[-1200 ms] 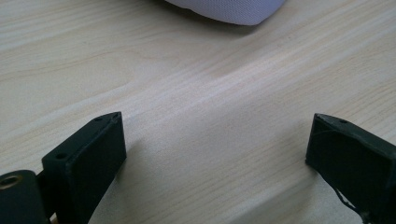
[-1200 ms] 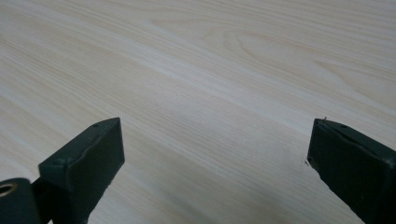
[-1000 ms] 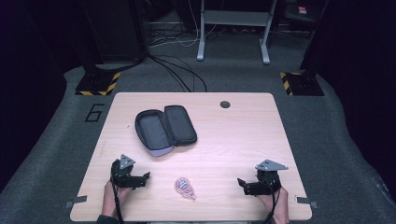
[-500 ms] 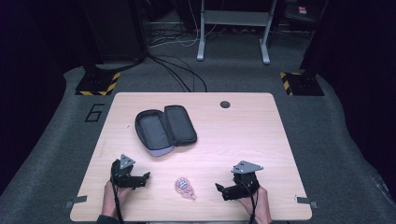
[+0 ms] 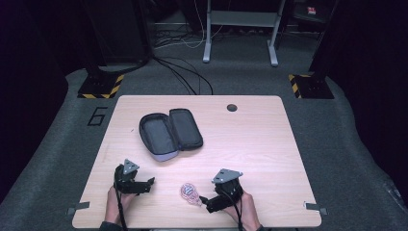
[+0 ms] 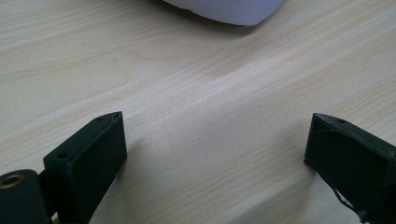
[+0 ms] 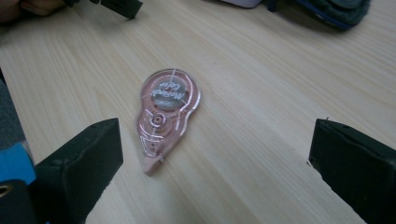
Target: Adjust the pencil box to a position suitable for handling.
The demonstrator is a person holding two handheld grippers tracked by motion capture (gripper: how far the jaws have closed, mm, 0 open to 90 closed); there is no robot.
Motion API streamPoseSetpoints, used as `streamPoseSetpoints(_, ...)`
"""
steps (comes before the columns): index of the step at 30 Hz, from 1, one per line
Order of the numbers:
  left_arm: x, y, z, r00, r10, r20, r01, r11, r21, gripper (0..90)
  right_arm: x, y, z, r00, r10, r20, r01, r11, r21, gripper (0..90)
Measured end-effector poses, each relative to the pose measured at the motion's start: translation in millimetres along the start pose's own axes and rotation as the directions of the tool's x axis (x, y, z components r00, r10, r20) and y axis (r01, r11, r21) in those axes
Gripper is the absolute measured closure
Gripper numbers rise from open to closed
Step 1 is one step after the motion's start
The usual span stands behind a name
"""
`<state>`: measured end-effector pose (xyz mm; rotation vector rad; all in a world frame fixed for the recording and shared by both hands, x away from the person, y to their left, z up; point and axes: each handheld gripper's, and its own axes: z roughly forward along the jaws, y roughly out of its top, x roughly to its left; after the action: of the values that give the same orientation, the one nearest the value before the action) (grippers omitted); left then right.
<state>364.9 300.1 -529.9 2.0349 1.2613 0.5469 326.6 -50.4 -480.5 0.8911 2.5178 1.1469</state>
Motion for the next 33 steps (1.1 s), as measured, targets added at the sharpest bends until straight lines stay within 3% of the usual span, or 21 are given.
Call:
streamPoseSetpoints(8,-0.1,-0.1,-0.2,1.0000,0.001,0.002,-0.001,1.0000,-0.001,6.0,18.0,8.2,29.5,0.9981,-0.054,-0.031,0.054,0.998,0.016,2.0)
streamPoseSetpoints(12,0.1,-0.4,0.2,1.0000,0.007,0.000,-0.007,1.0000,-0.007,6.2,24.6,5.3,43.3,0.9981,-0.050,-0.037,0.052,0.997,0.051,8.4)
streamPoseSetpoints(18,0.4,-0.3,-0.3,0.9998,0.020,-0.001,-0.020,0.9998,-0.002,6.7,28.8,7.1,58.1,0.9982,-0.057,-0.018,0.058,0.997,0.058,19.3)
streamPoseSetpoints(20,0.5,-0.3,-0.4,0.9998,0.020,0.000,-0.020,0.9998,-0.002,6.7,29.5,7.0,61.7,0.9972,-0.074,-0.005,0.074,0.995,0.059,22.2)
streamPoseSetpoints(22,0.5,-0.3,-0.4,0.9998,0.020,0.001,-0.020,0.9998,-0.002,6.8,32.5,5.8,65.5,0.9991,-0.042,-0.005,0.042,0.996,0.075,25.4)
streamPoseSetpoints(23,0.6,-0.3,-0.4,0.9998,0.020,0.001,-0.020,0.9998,-0.002,6.7,32.3,5.0,67.2,0.9986,-0.054,-0.002,0.054,0.995,0.083,26.5)
streamPoseSetpoints(31,0.3,-0.4,-0.4,0.9998,0.020,0.001,-0.020,0.9998,-0.002,7.0,31.0,6.0,63.8,0.9980,-0.060,-0.020,0.061,0.994,0.093,48.5)
streamPoseSetpoints(33,0.2,-0.5,-0.2,0.9998,0.018,0.002,-0.018,0.9998,-0.005,7.0,30.4,5.7,63.6,0.9978,-0.064,-0.019,0.066,0.994,0.091,48.9)
